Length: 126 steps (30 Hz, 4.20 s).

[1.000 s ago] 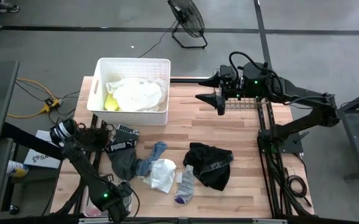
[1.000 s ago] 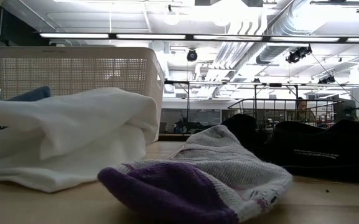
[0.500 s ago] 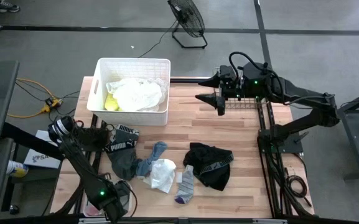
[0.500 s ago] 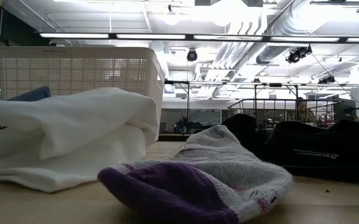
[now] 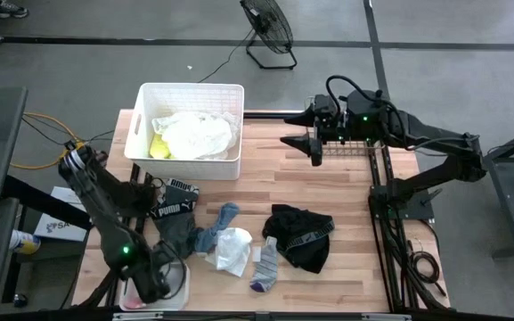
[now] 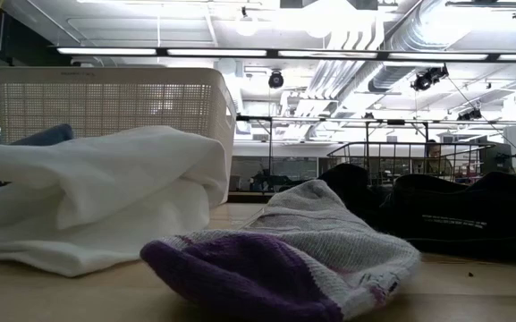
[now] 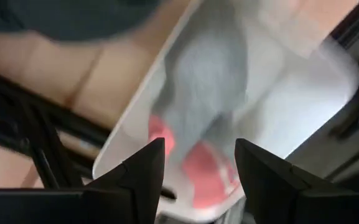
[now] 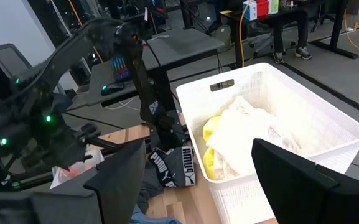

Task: Pick & Place Cloths
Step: Put the gray boxer shorts into the gold wire basket

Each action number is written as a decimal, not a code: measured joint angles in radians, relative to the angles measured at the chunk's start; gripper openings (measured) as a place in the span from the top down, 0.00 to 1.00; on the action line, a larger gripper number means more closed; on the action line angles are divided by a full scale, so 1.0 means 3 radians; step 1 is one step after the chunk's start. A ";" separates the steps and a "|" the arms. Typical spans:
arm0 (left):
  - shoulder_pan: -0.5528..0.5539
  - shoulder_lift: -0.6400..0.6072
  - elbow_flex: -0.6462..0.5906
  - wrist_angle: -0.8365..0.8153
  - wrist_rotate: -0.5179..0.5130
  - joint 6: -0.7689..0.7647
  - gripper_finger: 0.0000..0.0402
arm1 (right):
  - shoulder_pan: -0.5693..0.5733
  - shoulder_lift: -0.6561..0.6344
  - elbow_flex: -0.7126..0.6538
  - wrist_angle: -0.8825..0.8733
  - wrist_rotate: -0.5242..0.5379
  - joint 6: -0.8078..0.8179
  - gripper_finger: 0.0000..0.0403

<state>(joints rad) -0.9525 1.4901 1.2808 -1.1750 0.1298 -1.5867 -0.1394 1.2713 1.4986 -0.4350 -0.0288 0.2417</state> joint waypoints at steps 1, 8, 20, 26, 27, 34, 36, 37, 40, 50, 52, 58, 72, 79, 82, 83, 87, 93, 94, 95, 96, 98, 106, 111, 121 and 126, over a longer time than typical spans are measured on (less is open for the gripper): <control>0.0027 -0.0063 0.0001 -0.0030 -0.0102 -0.0052 0.52 | 0.0000 0.0000 0.0001 -0.0006 0.0001 0.0000 0.29; 0.0355 -0.0360 0.0001 -0.0391 -0.0756 -0.0150 0.52 | 0.0000 0.0001 0.0001 -0.0017 0.0011 0.0002 0.29; 0.0939 -0.0376 0.0002 -0.1130 -0.0823 0.0385 0.52 | 0.0000 0.0000 0.0001 -0.0112 0.0011 0.0163 0.29; 0.1290 -0.0376 0.0003 -0.1066 -0.0577 0.0362 0.52 | 0.0000 0.0001 0.0001 -0.0115 0.0011 0.0177 0.29; 0.1357 -0.0376 0.0003 -0.1047 -0.0559 0.0365 0.52 | 0.0000 0.0000 0.0000 -0.0115 0.0011 0.0177 0.29; 0.1613 -0.0376 0.0001 -0.1045 -0.0468 0.0509 0.52 | 0.0000 0.0000 0.0000 -0.0115 0.0011 0.0177 0.29; 0.1659 -0.0381 -0.0061 -0.0928 -0.0413 0.0567 0.52 | 0.0000 0.0000 0.0000 -0.0115 0.0011 0.0178 0.29; 0.1685 -0.0402 -0.0140 -0.0796 -0.0366 0.0590 0.52 | 0.0000 0.0001 0.0001 -0.0114 0.0011 0.0179 0.29; 0.1716 -0.0498 -0.0480 -0.0402 -0.0269 0.0540 0.52 | 0.0000 0.0001 0.0001 -0.0116 0.0009 0.0236 0.29; 0.1713 -0.0705 -0.1269 0.0337 -0.0023 -0.0130 0.52 | 0.0000 0.0001 0.0000 -0.0195 0.0000 0.0240 0.29; 0.1713 -0.0708 -0.1277 0.0344 -0.0044 -0.0139 0.52 | 0.0000 0.0001 0.0001 -0.0205 0.0001 0.0239 0.29; 0.1715 -0.0715 -0.1455 0.0402 0.0128 -0.0313 0.52 | 0.0000 0.0001 0.0001 -0.0213 0.0010 0.0239 0.29; 0.1716 -0.0733 -0.2313 0.1554 0.0154 -0.0425 0.52 | -0.0001 0.0001 0.0000 -0.0214 0.0086 0.0238 0.29; 0.1713 -0.0741 -0.2472 0.1820 0.0188 -0.0470 0.58 | 0.0000 0.0001 0.0000 -0.0274 0.0093 0.0252 0.29; 0.1713 -0.0738 -0.2472 0.1841 0.0186 -0.0325 0.72 | 0.0000 0.0001 0.0000 -0.0284 0.0099 0.0253 0.29; 0.1713 -0.0738 -0.2472 0.1841 0.0196 -0.0278 0.78 | 0.0000 0.0001 0.0000 -0.0284 0.0099 0.0257 0.29; 0.1713 -0.0738 -0.2472 0.1818 0.0215 -0.0202 0.96 | 0.0000 0.0001 0.0000 -0.0284 0.0099 0.0266 0.29; 0.1712 -0.0724 -0.2294 0.1576 0.0150 0.0029 0.98 | -0.0001 0.0001 0.0000 -0.0284 0.0099 0.0259 0.29; 0.1712 -0.0747 -0.2202 0.1399 0.0105 0.0066 0.98 | -0.0001 0.0001 0.0000 -0.0284 0.0099 0.0259 0.29; 0.1712 -0.0775 -0.2089 0.1235 0.0055 0.0111 0.99 | 0.0000 0.0001 0.0000 -0.0284 0.0099 0.0257 0.29; 0.1712 -0.0798 -0.1956 0.1096 0.0021 0.0154 0.99 | -0.0001 0.0001 0.0000 -0.0284 0.0099 0.0254 0.29; 0.1712 -0.0872 -0.1677 0.0775 -0.0082 0.0250 0.99 | -0.0001 0.0001 0.0000 -0.0284 0.0099 0.0253 0.29; 0.1712 -0.1092 -0.0496 -0.0312 -0.0727 0.0484 0.99 | 0.0000 0.0001 0.0001 -0.0284 0.0098 0.0252 0.29; 0.1712 -0.1098 0.0106 -0.0592 -0.0972 0.0949 0.99 | -0.0001 0.0001 0.0000 -0.0285 0.0098 0.0239 0.29; 0.1712 -0.1100 0.0836 -0.0240 -0.1438 0.2255 0.99 | 0.0000 0.0001 0.0001 -0.0286 0.0085 0.0226 0.29; 0.1713 -0.1100 0.0945 0.0192 -0.1796 0.2923 0.99 | -0.0001 0.0001 0.0000 -0.0286 0.0085 0.0208 0.29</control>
<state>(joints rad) -0.4385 1.1603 1.5642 -1.1176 -0.4089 -0.7099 -0.1398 1.2716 1.4986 -0.5207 -0.0032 0.3040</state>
